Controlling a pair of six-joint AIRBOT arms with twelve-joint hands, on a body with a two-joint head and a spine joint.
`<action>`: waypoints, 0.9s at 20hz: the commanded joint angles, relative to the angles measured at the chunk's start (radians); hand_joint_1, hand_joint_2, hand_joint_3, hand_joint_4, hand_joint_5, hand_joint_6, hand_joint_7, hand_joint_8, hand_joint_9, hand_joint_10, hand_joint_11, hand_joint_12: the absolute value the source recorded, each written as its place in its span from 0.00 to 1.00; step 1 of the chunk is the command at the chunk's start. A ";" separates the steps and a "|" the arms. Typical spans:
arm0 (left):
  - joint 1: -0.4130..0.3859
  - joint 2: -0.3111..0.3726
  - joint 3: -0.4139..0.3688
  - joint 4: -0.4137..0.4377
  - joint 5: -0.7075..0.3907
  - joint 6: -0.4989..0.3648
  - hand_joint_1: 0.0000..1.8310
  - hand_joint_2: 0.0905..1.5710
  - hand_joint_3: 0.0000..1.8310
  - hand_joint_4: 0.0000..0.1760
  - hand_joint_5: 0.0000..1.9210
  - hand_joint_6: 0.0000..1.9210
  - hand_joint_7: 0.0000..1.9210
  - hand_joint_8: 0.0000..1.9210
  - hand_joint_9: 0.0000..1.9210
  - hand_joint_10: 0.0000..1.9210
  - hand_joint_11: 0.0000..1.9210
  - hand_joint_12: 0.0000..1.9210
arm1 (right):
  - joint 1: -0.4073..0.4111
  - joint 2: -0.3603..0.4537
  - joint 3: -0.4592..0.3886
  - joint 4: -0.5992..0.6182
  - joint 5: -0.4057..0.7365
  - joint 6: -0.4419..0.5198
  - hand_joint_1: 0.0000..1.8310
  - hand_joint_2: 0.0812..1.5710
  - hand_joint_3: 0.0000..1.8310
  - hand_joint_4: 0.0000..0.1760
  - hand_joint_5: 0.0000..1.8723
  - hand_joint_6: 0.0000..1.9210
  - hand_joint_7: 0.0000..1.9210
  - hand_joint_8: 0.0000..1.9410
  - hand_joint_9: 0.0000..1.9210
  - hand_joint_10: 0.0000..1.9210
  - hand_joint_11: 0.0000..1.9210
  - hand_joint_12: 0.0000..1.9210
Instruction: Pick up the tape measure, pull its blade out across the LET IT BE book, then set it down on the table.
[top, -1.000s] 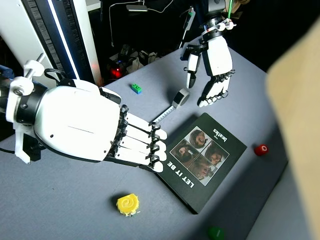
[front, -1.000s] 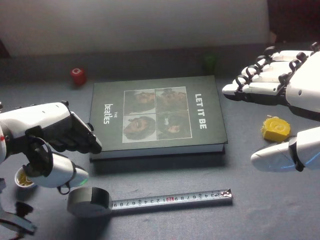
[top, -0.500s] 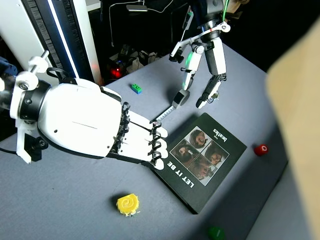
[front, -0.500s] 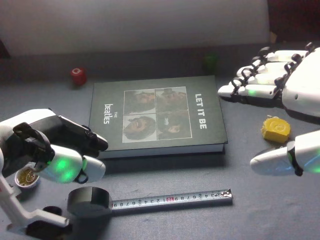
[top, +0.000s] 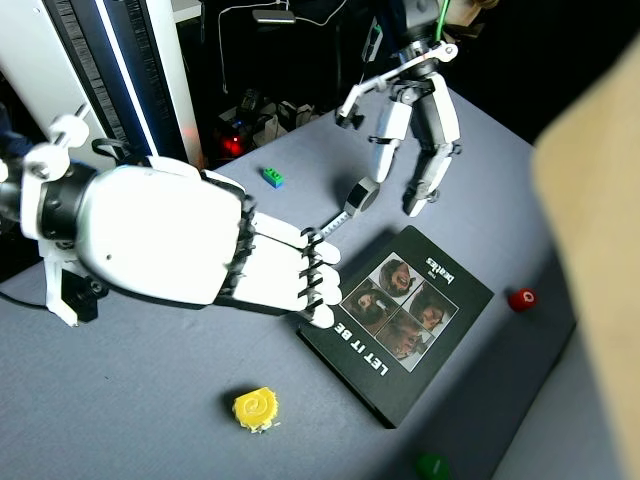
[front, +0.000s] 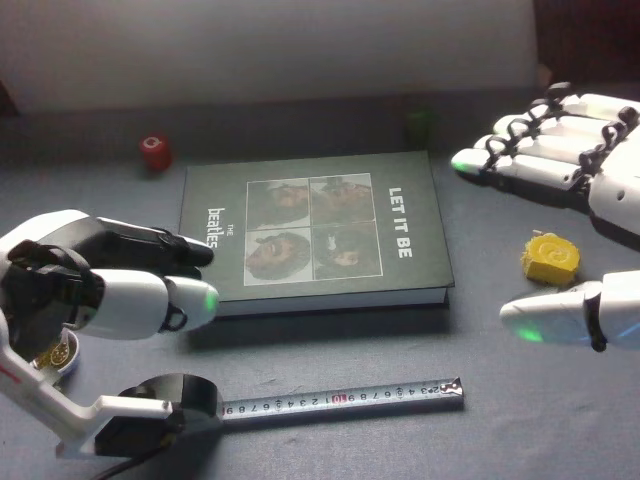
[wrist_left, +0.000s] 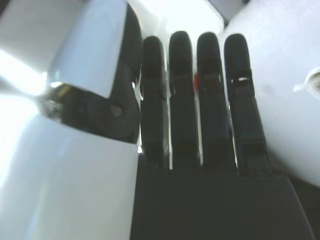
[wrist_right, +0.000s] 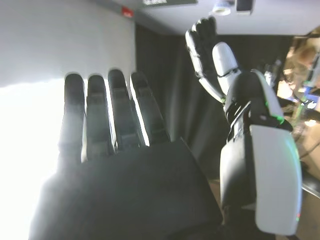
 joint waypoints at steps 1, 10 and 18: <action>0.003 -0.001 -0.005 0.049 -0.071 -0.055 0.66 0.64 0.00 0.00 0.40 0.00 0.39 0.00 0.35 0.00 0.22 0.32 | 0.007 -0.003 -0.012 0.006 0.166 -0.019 0.00 0.67 0.00 0.00 0.04 0.00 0.06 0.00 0.05 0.00 0.00 0.22; 0.183 -0.008 -0.068 0.465 -0.310 -0.369 0.66 0.64 0.00 0.00 0.40 0.00 0.39 0.00 0.35 0.00 0.22 0.32 | -0.109 -0.040 -0.087 0.144 0.476 -0.244 0.00 0.67 0.00 0.00 0.04 0.00 0.06 0.00 0.05 0.00 0.00 0.22; 0.442 -0.063 -0.055 0.675 -0.570 -0.557 0.65 0.64 0.00 0.00 0.39 0.00 0.40 0.00 0.36 0.00 0.21 0.31 | -0.155 -0.051 -0.098 0.180 0.605 -0.217 0.00 0.67 0.00 0.00 0.03 0.00 0.07 0.00 0.04 0.00 0.00 0.17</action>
